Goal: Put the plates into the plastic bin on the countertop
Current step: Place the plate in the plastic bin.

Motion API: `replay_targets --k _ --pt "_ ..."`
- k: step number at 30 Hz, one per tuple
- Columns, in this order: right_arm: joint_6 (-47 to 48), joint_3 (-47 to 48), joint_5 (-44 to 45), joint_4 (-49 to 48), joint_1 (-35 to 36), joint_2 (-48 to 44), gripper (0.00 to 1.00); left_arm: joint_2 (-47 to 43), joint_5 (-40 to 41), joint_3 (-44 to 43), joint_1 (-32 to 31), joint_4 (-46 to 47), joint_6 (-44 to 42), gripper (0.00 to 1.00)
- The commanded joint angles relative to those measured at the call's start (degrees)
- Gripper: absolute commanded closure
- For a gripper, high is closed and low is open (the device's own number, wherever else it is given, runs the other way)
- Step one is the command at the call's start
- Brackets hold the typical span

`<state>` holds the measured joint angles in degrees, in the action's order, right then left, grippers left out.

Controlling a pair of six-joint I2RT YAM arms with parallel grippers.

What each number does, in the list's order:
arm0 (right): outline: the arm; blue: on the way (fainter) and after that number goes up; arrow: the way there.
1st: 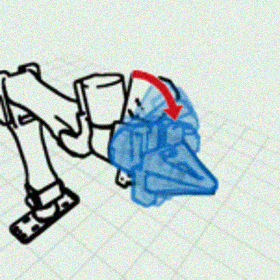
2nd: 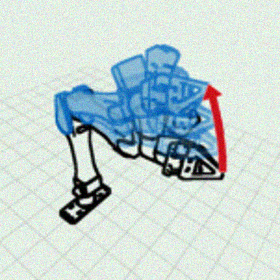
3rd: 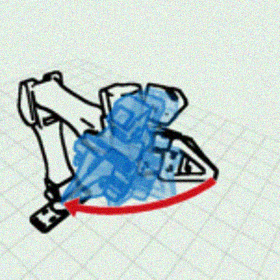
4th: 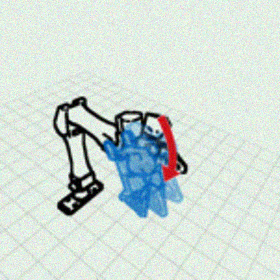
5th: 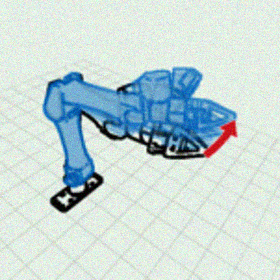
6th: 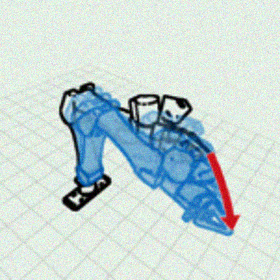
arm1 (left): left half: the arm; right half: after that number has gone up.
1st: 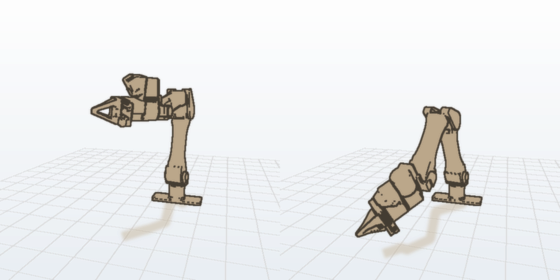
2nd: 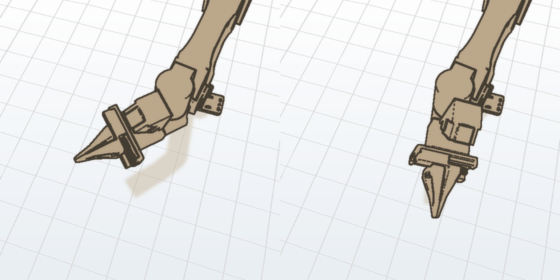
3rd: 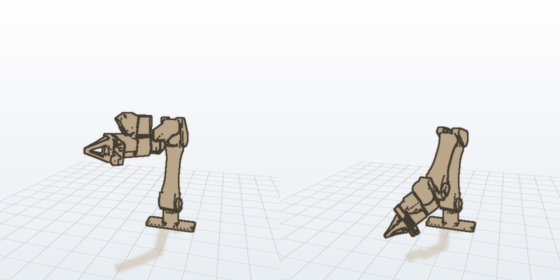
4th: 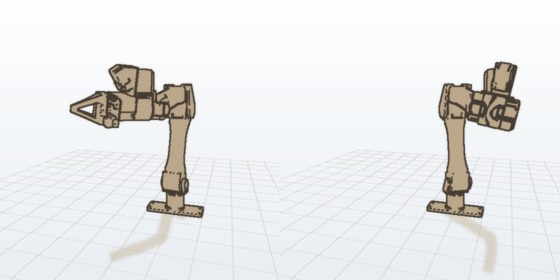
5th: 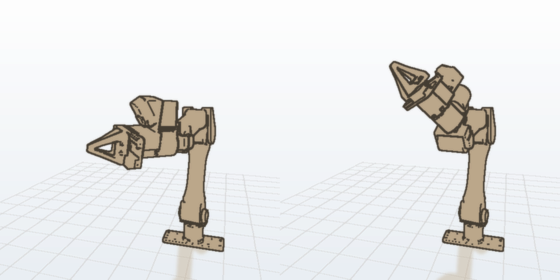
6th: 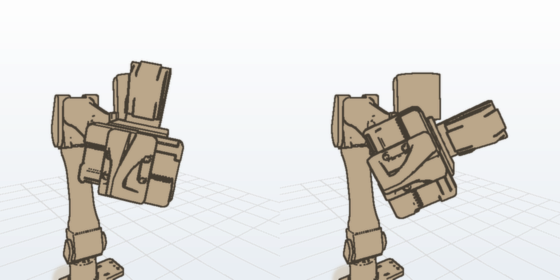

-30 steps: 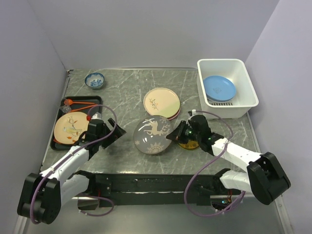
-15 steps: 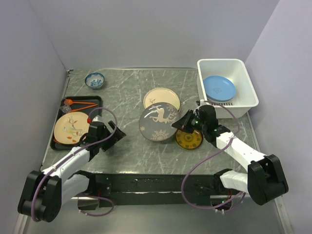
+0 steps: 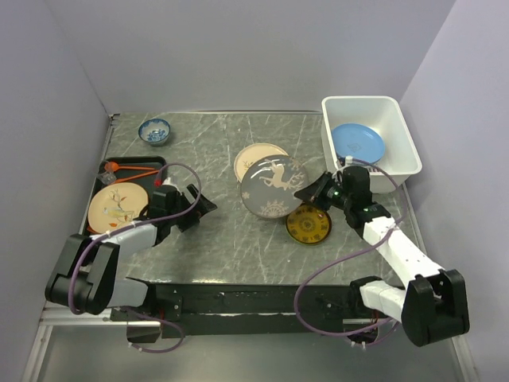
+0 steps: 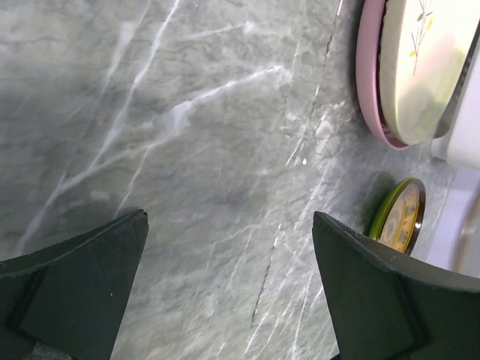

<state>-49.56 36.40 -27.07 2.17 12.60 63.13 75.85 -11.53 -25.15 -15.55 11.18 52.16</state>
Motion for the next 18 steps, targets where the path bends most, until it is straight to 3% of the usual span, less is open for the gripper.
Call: replay_targets --k 1,18 --pt "-0.3 6.7 -3.4 -6.0 -2.4 -3.9 0.98 2.6 -1.0 1.1 0.0 -4.9 -2.1 0.01" --pt "1.1 10.7 -7.6 -5.3 -15.0 -4.5 0.98 -8.3 -2.0 4.3 0.0 -5.2 -4.1 0.01"
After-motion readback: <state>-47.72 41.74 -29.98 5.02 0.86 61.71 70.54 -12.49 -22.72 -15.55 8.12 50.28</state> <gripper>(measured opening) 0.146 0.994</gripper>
